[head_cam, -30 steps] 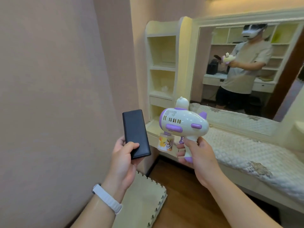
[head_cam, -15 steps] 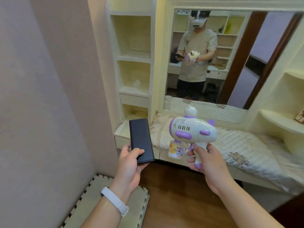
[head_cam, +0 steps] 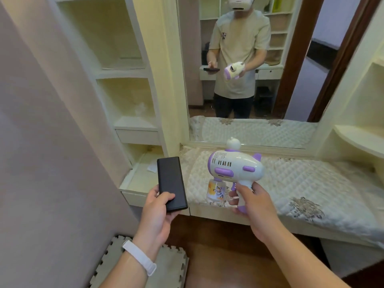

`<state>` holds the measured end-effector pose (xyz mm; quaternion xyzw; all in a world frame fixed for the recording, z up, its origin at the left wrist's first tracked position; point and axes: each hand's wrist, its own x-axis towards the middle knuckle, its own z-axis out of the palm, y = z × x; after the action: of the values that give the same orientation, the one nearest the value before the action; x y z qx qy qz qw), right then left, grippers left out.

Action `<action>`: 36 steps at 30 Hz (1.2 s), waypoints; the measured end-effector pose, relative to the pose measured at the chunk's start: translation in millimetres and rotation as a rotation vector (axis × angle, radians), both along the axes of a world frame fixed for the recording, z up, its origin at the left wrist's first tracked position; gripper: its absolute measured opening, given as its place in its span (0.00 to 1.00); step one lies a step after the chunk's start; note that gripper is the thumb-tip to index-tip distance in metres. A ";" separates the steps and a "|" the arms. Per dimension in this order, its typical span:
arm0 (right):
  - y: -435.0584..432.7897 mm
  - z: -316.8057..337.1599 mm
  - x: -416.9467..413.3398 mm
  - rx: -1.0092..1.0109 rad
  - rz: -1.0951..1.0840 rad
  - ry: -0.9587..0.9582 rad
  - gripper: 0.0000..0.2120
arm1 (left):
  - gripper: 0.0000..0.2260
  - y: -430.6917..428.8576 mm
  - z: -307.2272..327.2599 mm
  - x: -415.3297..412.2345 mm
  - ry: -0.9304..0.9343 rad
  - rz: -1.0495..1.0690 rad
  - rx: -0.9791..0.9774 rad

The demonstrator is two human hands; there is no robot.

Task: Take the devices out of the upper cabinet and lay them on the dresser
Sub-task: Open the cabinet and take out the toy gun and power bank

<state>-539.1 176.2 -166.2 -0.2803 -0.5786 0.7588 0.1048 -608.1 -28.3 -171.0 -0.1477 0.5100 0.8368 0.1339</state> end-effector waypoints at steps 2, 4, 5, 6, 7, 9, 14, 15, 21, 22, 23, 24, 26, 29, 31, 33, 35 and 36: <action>26.4 0.4 -24.2 -0.015 0.009 -0.010 0.05 | 0.18 25.7 0.1 -23.2 0.003 0.002 -0.047; 54.8 0.9 -44.9 -0.024 0.017 -0.014 0.05 | 0.17 53.1 1.2 -45.0 0.000 -0.009 -0.088; 68.5 0.3 -54.0 -0.019 0.023 -0.015 0.05 | 0.16 65.3 1.9 -54.7 -0.003 -0.010 -0.102; 82.2 -1.2 -62.8 -0.010 0.032 -0.016 0.05 | 0.16 77.5 1.9 -64.2 -0.004 -0.007 -0.111; 96.3 -3.5 -71.7 0.000 0.043 -0.018 0.05 | 0.15 89.2 1.0 -73.3 -0.007 0.002 -0.116; 121.7 -9.6 -89.9 0.010 0.061 -0.016 0.06 | 0.14 109.9 -0.5 -88.8 -0.009 0.021 -0.119; 156.4 -28.0 -134.6 -0.029 0.083 -0.030 0.06 | 0.15 135.5 -8.2 -117.0 -0.032 0.058 -0.150; 158.9 -31.9 -142.1 -0.046 0.094 -0.028 0.06 | 0.15 136.4 -10.6 -122.9 -0.040 0.067 -0.156; 162.5 -56.5 -188.6 -0.084 0.130 -0.065 0.05 | 0.14 136.1 -35.2 -171.6 -0.067 0.086 -0.239; 161.8 -61.6 -197.0 -0.093 0.134 -0.073 0.05 | 0.14 135.9 -41.1 -180.8 -0.070 0.082 -0.240; 161.2 -67.1 -206.0 -0.097 0.140 -0.084 0.06 | 0.15 136.5 -47.4 -190.8 -0.073 0.076 -0.237; 160.5 -72.8 -215.0 -0.096 0.146 -0.097 0.06 | 0.15 137.4 -54.0 -201.1 -0.080 0.068 -0.232; 158.5 -85.0 -233.1 -0.086 0.150 -0.137 0.07 | 0.15 139.1 -70.3 -223.2 -0.112 0.050 -0.226; 154.6 -103.3 -262.8 -0.091 0.151 -0.206 0.08 | 0.16 137.7 -98.9 -259.3 -0.176 -0.005 -0.228; 150.8 -116.3 -282.5 -0.115 0.151 -0.253 0.08 | 0.16 134.6 -119.0 -282.7 -0.222 -0.035 -0.217; 146.1 -130.0 -302.2 -0.129 0.161 -0.296 0.07 | 0.16 132.7 -136.9 -306.4 -0.259 -0.041 -0.202; 140.5 -141.9 -320.6 -0.143 0.162 -0.337 0.07 | 0.16 131.8 -153.1 -328.3 -0.292 -0.052 -0.201; 137.8 -147.9 -328.5 -0.154 0.158 -0.355 0.06 | 0.16 131.4 -160.6 -336.8 -0.305 -0.065 -0.201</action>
<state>-867.5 314.0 -314.0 -0.3703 -0.5485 0.7453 -0.0804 -944.9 103.1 -331.6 -0.2690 0.5692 0.7449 0.2210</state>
